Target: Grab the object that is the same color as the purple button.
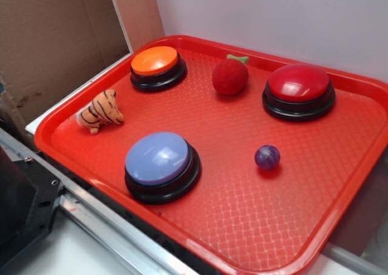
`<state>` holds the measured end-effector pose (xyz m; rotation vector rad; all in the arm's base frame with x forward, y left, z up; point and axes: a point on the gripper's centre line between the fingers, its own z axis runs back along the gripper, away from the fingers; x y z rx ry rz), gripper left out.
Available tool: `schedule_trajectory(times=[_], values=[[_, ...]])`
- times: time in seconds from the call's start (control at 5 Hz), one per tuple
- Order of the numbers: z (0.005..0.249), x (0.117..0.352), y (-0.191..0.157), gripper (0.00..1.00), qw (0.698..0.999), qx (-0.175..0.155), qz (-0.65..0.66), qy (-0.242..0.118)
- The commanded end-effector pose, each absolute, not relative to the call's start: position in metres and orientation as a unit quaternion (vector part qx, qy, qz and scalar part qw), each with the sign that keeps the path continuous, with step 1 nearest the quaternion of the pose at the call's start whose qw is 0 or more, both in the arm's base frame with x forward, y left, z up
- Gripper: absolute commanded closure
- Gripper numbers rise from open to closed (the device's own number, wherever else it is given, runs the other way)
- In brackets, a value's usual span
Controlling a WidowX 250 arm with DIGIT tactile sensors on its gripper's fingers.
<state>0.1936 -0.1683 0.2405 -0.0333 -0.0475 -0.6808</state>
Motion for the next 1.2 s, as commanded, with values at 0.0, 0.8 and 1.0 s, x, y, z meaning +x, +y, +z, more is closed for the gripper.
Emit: schedule_trajectory(times=[0.0, 0.8, 1.0], values=[[0.255, 0.138, -0.251, 0.0, 0.893, -0.025, -0.448, -0.025], [0.205, 0.172, -0.174, 0.0, 0.88, 0.034, -0.474, 0.015], [0.185, 0.183, -0.147, 0.0, 0.892, 0.031, -0.451, 0.021]])
